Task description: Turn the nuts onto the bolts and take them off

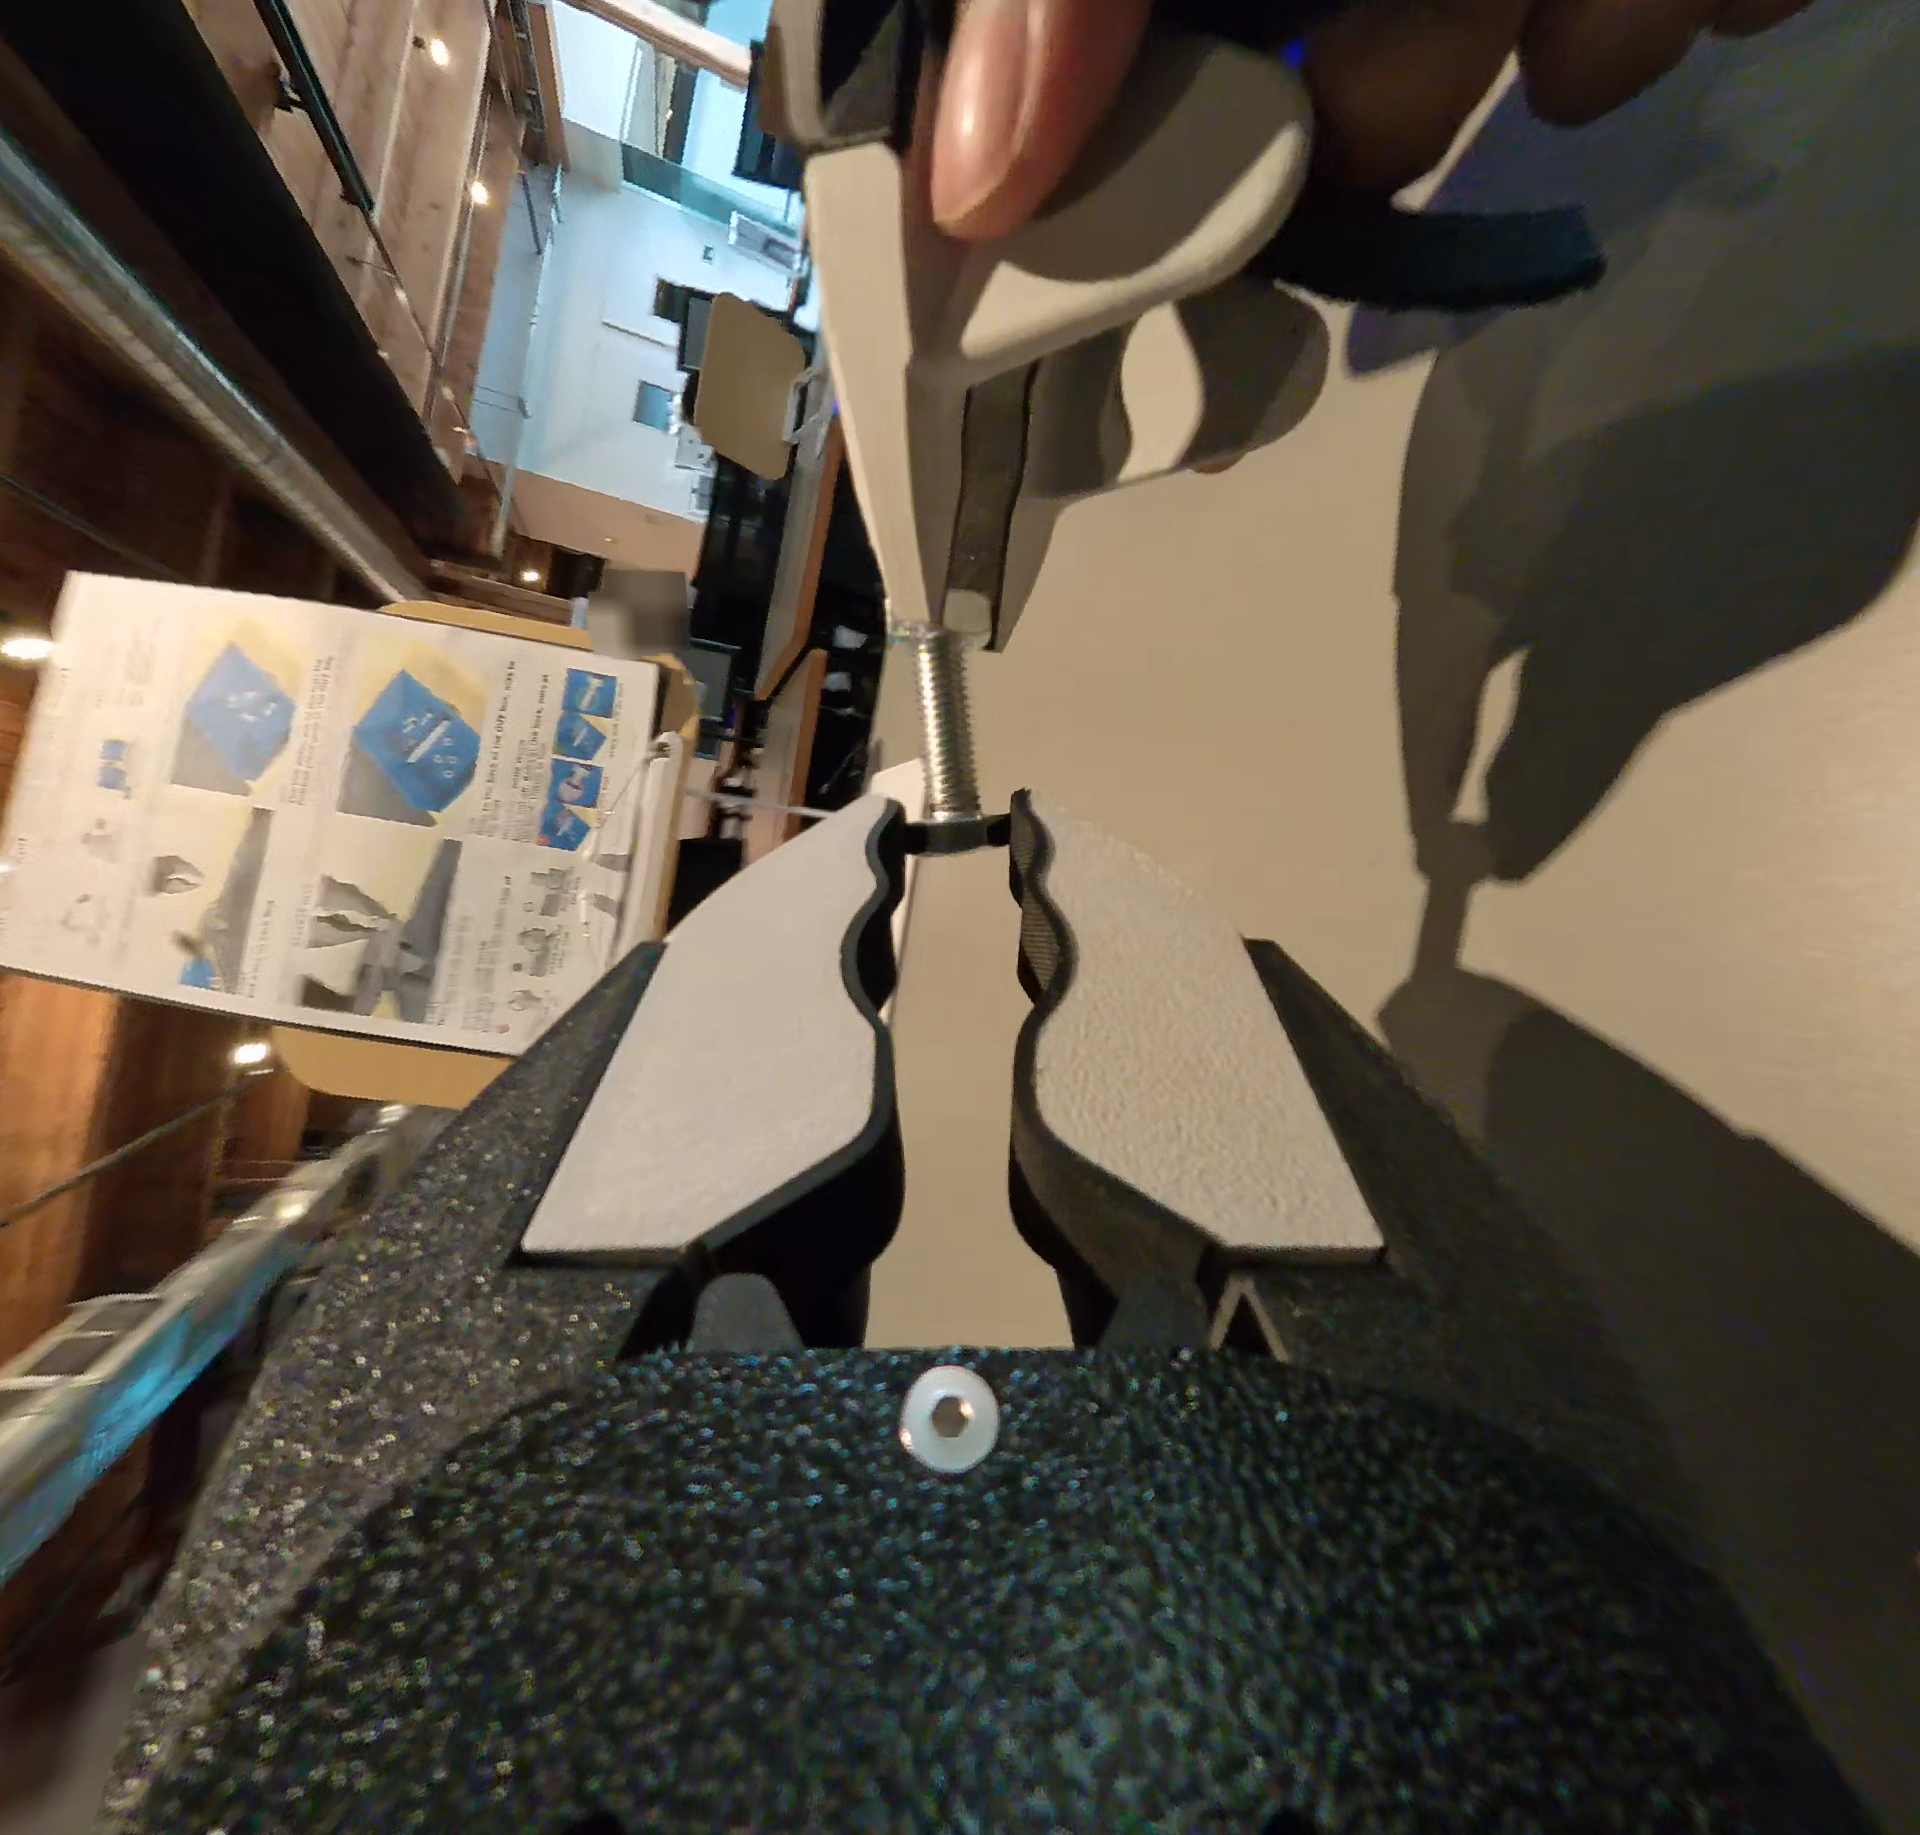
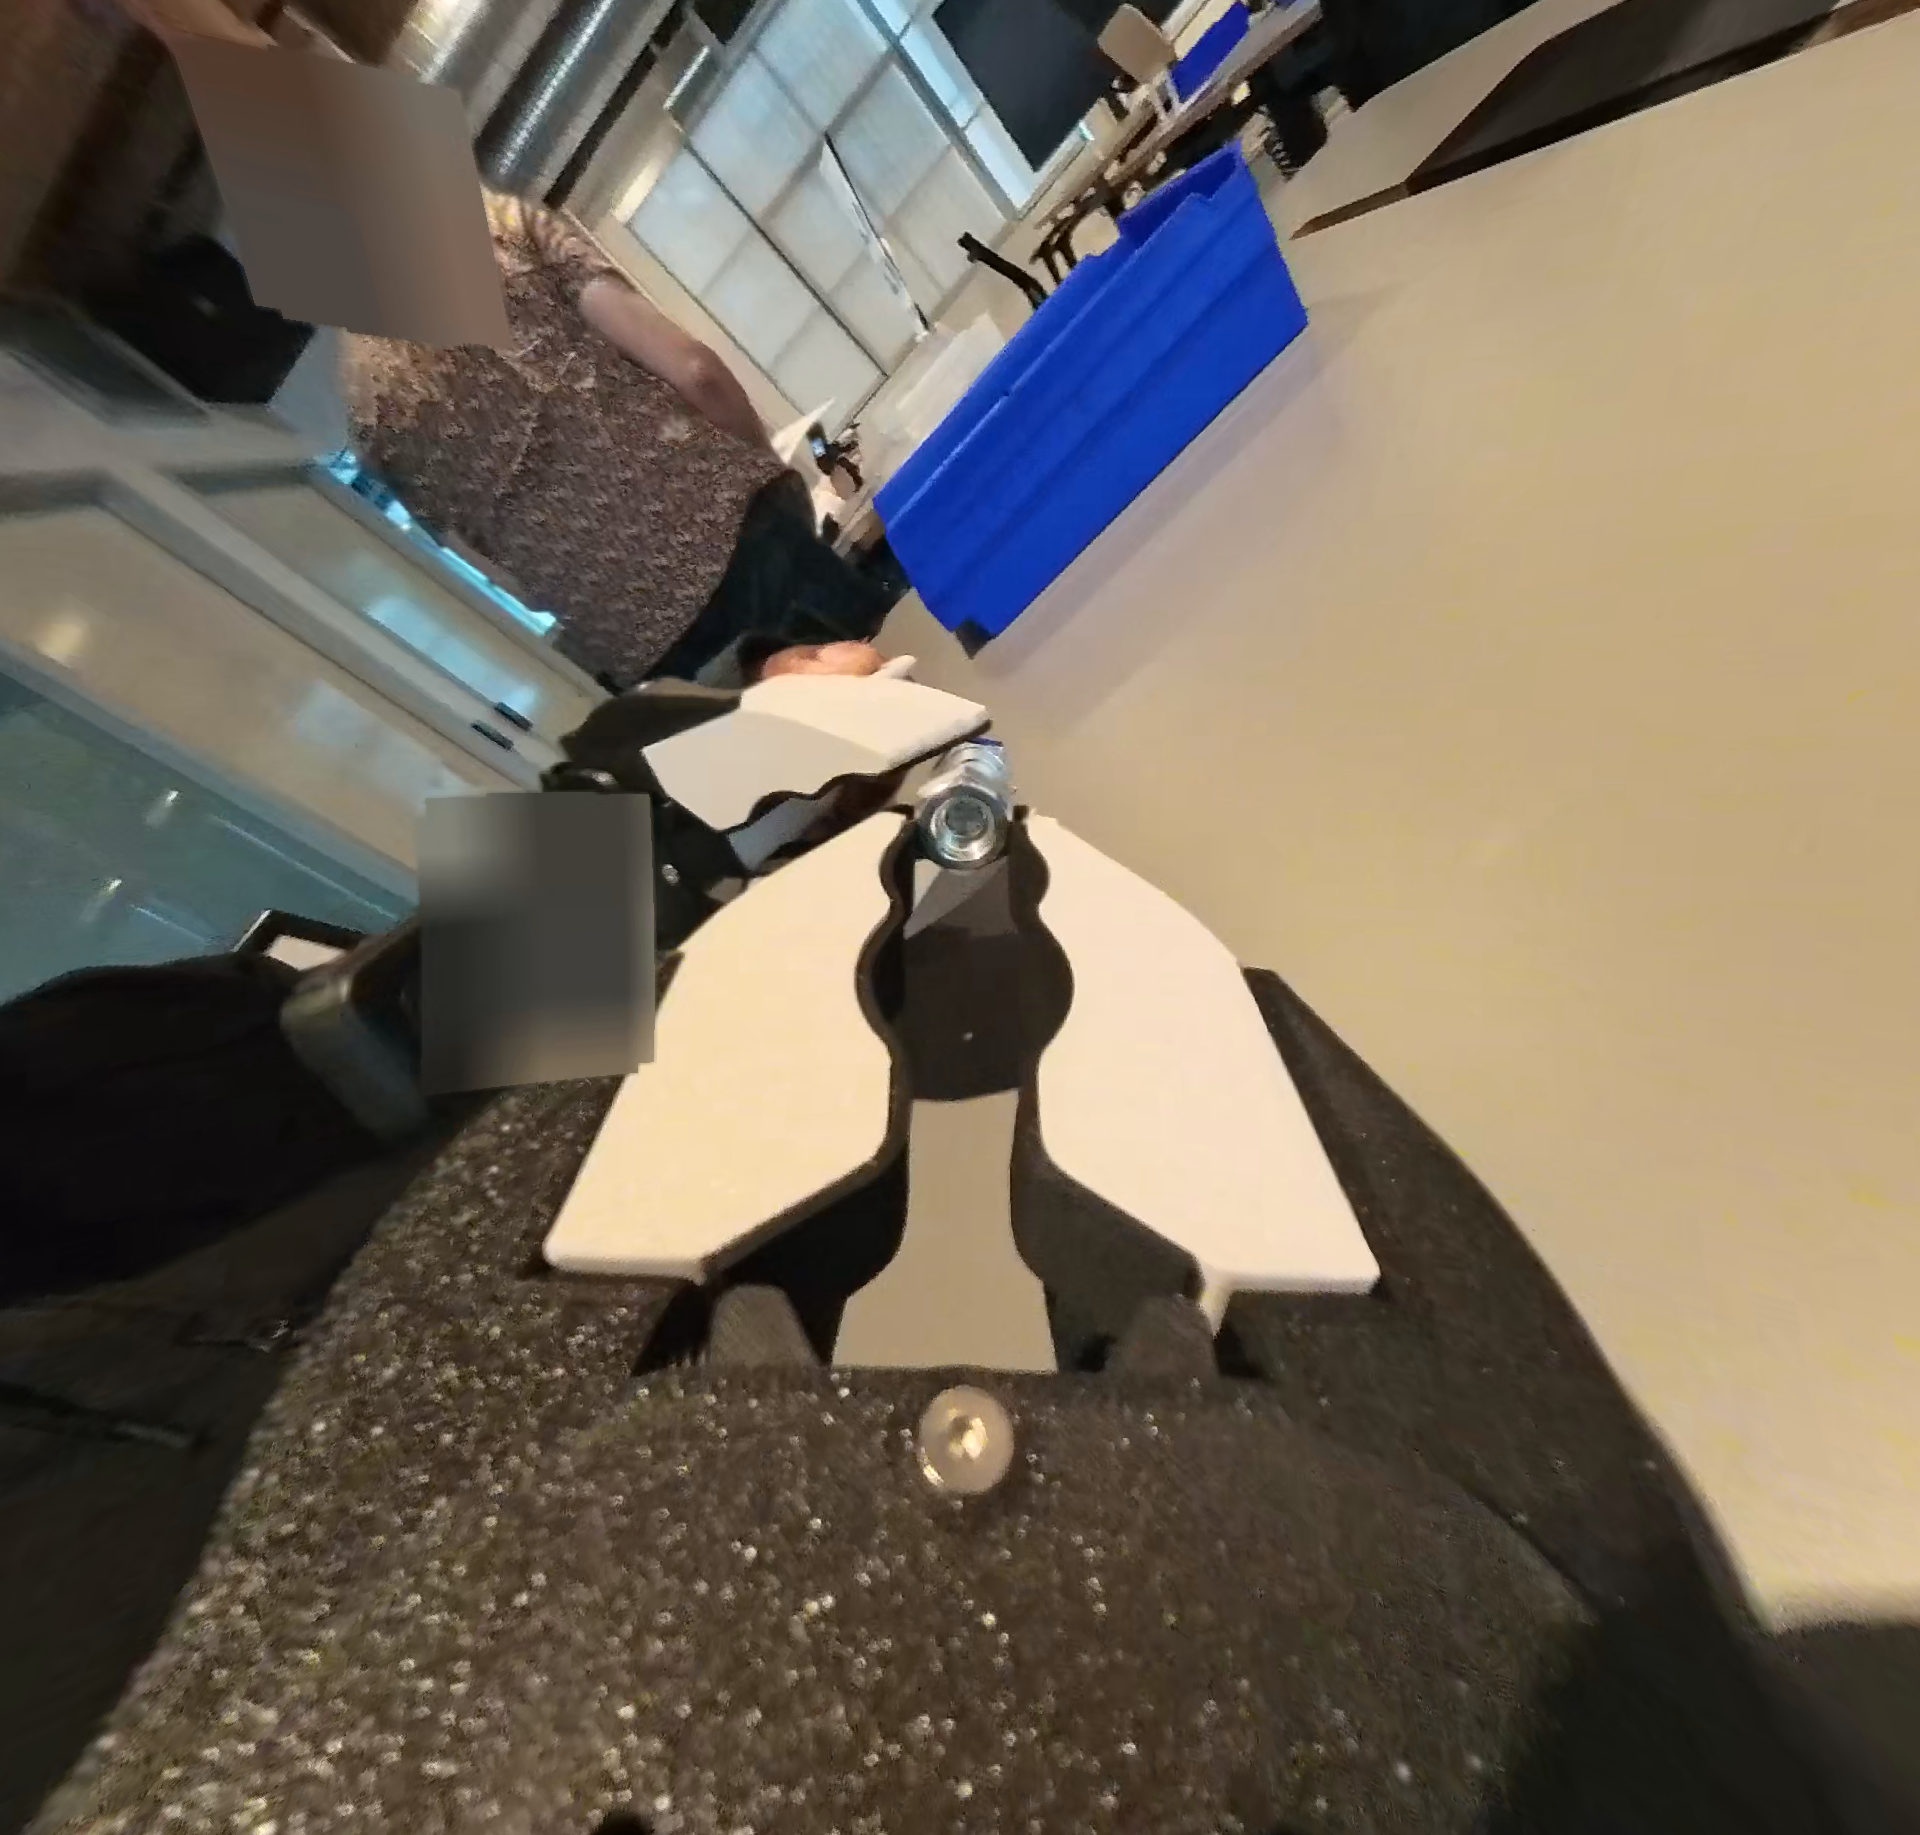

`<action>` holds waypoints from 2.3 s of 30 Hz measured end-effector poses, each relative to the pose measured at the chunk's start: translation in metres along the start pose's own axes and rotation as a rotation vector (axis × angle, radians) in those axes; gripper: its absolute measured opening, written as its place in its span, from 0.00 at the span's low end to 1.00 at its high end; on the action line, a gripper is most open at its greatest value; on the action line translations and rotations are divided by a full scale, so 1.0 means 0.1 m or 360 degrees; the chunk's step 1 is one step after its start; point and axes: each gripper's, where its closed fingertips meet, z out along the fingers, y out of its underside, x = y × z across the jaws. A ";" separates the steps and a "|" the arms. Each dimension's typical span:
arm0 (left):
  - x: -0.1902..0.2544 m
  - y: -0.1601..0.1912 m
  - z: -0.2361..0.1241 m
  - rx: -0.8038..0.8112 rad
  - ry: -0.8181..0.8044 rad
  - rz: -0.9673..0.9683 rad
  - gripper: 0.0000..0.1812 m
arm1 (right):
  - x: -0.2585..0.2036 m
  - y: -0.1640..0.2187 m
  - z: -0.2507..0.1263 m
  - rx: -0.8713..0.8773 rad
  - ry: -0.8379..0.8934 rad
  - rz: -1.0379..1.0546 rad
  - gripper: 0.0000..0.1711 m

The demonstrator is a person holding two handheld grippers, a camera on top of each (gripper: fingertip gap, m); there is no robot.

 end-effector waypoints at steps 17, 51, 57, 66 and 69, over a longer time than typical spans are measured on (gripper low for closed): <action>-0.05 -0.02 -0.05 -0.0006 -0.0104 0.0216 0.10 | -0.07 0.02 0.02 -0.0068 0.0022 0.0049 0.10; 0.01 0.04 -0.05 0.0013 -0.0015 0.0148 0.10 | 0.02 0.05 0.07 -0.0384 0.0210 -0.0120 0.10; 0.05 0.01 -0.03 0.0062 0.0070 -0.0050 0.10 | 0.01 0.04 0.06 -0.0342 0.0145 -0.0046 0.10; 0.14 -0.01 0.02 0.0171 0.0278 -0.0415 0.11 | 0.04 0.04 0.10 -0.0333 0.0168 -0.0075 0.11; 0.16 -0.01 0.03 0.0182 0.0316 -0.0483 0.10 | 0.05 0.03 0.11 -0.0334 0.0184 -0.0092 0.11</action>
